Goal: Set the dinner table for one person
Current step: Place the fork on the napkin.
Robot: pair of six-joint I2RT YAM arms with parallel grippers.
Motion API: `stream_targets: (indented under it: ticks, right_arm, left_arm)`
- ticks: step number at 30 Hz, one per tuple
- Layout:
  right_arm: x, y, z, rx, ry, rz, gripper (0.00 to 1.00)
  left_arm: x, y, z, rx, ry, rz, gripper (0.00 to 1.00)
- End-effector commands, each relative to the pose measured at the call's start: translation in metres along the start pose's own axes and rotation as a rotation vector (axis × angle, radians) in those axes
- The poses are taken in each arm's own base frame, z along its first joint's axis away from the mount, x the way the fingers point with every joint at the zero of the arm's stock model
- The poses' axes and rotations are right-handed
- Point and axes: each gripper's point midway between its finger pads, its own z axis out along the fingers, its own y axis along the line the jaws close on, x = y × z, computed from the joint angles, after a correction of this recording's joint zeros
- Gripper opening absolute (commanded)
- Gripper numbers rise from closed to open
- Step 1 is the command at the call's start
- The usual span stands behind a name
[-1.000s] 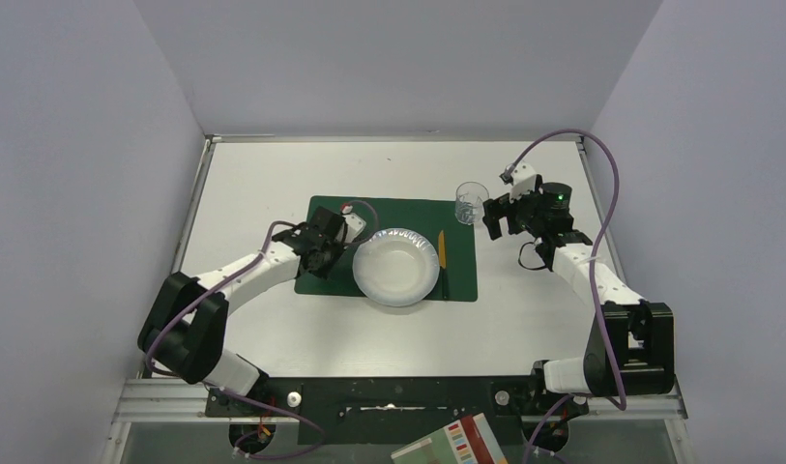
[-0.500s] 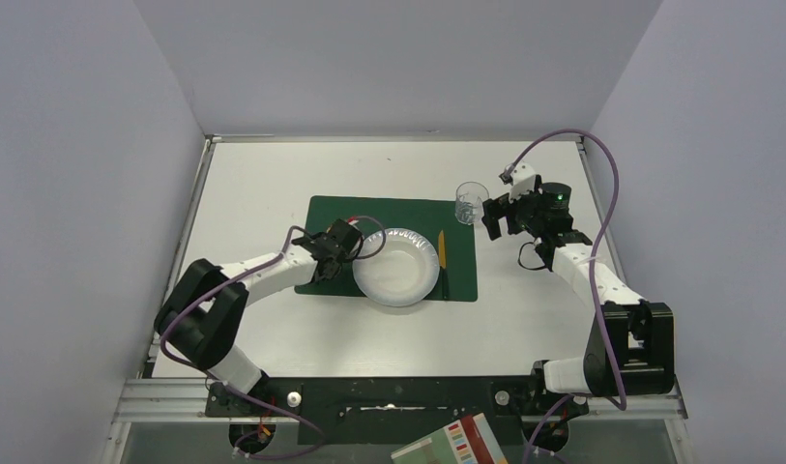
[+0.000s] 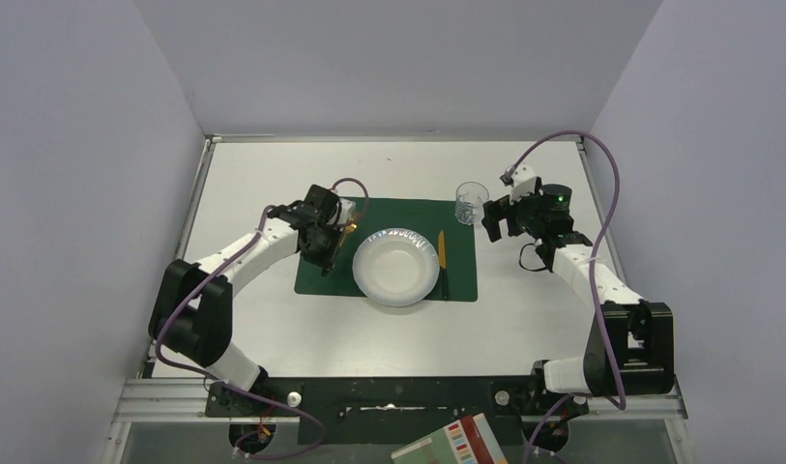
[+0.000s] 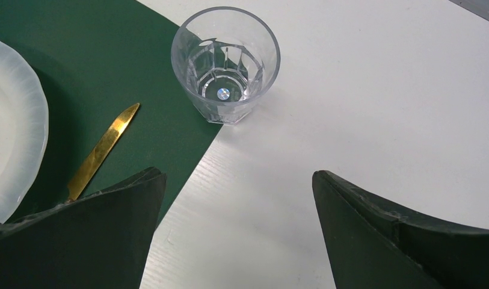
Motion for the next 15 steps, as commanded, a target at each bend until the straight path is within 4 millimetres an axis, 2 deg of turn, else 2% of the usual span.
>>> stream_targets:
  ticks: [1,8,11,15]
  right_arm:
    - [-0.016,-0.005,0.0,0.003,-0.069,0.0,0.98]
    - [-0.013,-0.005,0.002,-0.001,-0.063,0.014,0.98]
    - [-0.011,-0.005,0.003,-0.003,-0.06,0.019,0.98]
    - [-0.01,-0.005,0.003,-0.003,-0.059,0.02,0.97]
  left_arm:
    - [-0.016,-0.016,-0.012,0.138,-0.023,-0.181,0.0]
    - [-0.006,0.009,-0.001,-0.072,-0.061,-0.401,0.0]
    - [-0.009,0.015,-0.003,-0.128,-0.125,-0.467,0.0]
    - [-0.005,0.013,0.001,-0.15,-0.166,-0.503,0.0]
